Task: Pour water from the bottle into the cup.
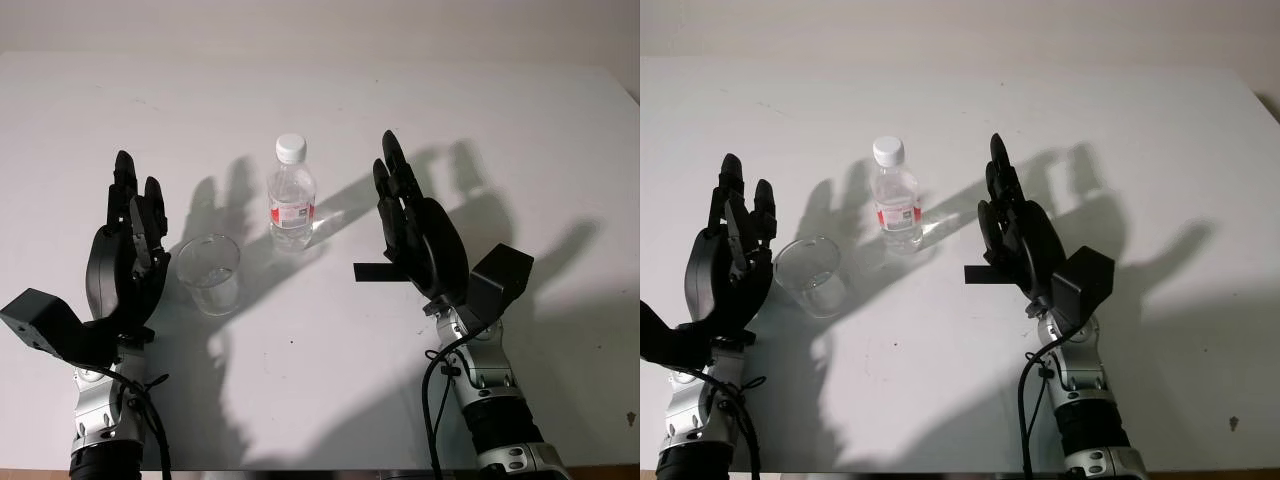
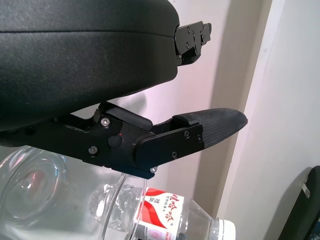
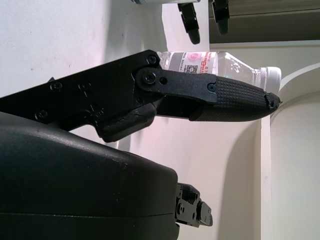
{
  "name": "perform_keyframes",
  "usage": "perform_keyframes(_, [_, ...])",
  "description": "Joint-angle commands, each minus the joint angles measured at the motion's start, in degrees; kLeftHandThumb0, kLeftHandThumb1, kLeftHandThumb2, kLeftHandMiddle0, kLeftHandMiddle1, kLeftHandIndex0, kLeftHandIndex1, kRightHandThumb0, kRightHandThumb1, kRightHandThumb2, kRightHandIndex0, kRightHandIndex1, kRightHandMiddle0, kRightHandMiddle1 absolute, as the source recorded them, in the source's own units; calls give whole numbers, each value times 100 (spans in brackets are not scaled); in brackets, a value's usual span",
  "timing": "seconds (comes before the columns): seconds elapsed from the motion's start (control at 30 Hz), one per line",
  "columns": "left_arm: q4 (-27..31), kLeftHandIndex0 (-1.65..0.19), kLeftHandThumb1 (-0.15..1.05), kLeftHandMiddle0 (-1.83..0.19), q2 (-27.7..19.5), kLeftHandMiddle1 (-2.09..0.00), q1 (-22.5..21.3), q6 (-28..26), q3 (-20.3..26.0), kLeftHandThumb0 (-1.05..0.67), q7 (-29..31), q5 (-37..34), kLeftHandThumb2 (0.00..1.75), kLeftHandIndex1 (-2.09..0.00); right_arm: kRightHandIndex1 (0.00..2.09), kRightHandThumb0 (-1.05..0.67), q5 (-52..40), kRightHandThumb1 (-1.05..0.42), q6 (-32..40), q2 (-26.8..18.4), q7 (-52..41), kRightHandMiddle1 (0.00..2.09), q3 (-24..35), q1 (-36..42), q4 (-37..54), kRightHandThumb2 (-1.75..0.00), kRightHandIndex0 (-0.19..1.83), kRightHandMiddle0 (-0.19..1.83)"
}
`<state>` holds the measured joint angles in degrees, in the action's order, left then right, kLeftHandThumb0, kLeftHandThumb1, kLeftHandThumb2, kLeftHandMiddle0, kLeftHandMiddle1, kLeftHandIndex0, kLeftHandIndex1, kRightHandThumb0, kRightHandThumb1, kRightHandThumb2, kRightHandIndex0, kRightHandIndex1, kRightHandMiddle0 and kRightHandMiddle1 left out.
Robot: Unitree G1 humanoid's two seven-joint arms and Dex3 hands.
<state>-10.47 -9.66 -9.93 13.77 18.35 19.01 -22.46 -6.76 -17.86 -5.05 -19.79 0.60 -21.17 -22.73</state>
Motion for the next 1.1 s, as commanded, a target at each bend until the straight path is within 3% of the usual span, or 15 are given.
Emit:
perform_keyframes(0.0, [178,19,105,19,14,0,174,-45,-16,-71,-39,12,66,0,0,-93,17,-105,-24,-24,-27,0,-26,38,68,-61,-19,-19])
perform_keyframes(0.1, [277,19,105,19,35,0,234,-132,-42,-70,-115,20,65,0,0,-93,-25,-105,-66,12,-88,0,-33,-28,-89,-56,-19,-19])
perform_keyframes(0.37, [33,19,105,19,-21,0,48,-128,-71,-70,-105,74,67,0,0,-104,-54,-101,-205,135,-250,0,-61,-375,-714,-9,-19,-19])
perform_keyframes(1.07, [-128,19,105,19,49,0,-107,1,-40,-71,-105,23,66,0,0,-100,290,-93,-596,489,-277,0,-102,-2535,-2922,-5,-19,-19])
